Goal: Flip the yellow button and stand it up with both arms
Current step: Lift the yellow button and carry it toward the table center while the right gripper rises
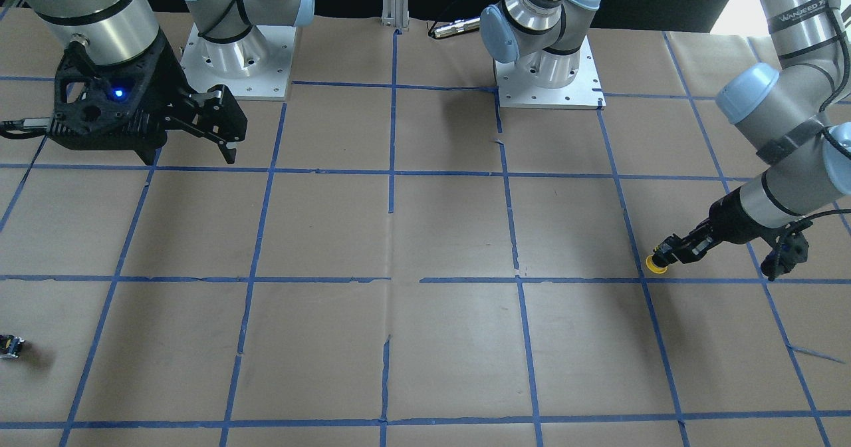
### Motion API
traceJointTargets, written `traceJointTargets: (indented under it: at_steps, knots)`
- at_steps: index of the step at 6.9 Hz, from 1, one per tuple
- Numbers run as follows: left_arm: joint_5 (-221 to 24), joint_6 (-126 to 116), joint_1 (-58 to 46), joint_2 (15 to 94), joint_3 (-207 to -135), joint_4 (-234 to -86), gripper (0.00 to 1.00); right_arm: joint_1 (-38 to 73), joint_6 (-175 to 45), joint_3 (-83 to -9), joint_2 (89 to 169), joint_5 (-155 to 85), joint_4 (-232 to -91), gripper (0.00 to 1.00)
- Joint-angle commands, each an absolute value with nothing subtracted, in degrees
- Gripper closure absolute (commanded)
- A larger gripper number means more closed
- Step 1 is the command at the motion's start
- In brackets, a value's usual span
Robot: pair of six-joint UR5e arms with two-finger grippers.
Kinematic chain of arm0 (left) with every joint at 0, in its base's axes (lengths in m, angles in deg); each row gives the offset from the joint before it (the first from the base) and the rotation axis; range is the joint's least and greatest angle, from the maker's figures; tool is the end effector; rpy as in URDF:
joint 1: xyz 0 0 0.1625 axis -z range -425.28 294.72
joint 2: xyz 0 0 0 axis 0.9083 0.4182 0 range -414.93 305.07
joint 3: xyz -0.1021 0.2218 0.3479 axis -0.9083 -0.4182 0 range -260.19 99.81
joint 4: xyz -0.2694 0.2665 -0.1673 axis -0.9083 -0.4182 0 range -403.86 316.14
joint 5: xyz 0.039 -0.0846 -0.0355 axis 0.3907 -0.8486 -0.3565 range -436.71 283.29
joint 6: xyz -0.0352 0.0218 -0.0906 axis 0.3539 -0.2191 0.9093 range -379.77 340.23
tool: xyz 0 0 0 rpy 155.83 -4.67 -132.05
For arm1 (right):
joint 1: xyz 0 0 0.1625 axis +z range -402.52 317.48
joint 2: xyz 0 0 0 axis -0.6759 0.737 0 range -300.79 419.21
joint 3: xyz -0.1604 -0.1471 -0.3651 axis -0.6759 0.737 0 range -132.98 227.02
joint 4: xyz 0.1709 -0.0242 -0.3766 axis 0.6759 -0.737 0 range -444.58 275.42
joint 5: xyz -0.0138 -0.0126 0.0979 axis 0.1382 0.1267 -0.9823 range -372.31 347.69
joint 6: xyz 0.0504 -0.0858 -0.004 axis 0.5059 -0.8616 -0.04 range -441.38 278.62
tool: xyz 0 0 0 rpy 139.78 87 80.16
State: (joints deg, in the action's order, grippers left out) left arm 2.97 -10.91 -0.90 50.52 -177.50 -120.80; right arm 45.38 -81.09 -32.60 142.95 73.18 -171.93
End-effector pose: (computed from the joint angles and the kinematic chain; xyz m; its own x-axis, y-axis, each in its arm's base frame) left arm 0.1046 -0.5673 0.3070 -0.7980 -0.5841 0.1484 -0.5558 0.8084 0.1937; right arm 0.1213 -0.5445 0.5165 -0.9961 0.0394 -0.0787 0.0415 0.9988 -0.0253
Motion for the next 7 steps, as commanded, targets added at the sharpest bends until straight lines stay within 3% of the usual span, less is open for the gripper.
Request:
traceJointTargets:
  at_steps: [1, 3, 6, 7]
  knots:
    - [-9.6, -4.3, 2.8, 50.0, -168.3, -134.9, 1.00, 41.3, -80.6, -32.1, 143.0, 69.3, -169.3, 0.00]
    - [-22.6, 2.1, 5.2, 50.2, -164.0, -145.7, 1.00, 34.5, -81.2, -30.9, 143.4, 65.8, -161.1, 0.02]
    - [-43.2, 8.9, 11.6, 49.7, -165.1, -152.0, 1.00, 21.6, -87.8, -30.9, 144.3, 53.9, -143.4, 0.04]
    - [-48.8, 10.6, 14.0, 49.7, -165.6, -152.8, 1.00, 19.3, -88.9, -31.3, 144.3, 48.4, -138.2, 0.01]
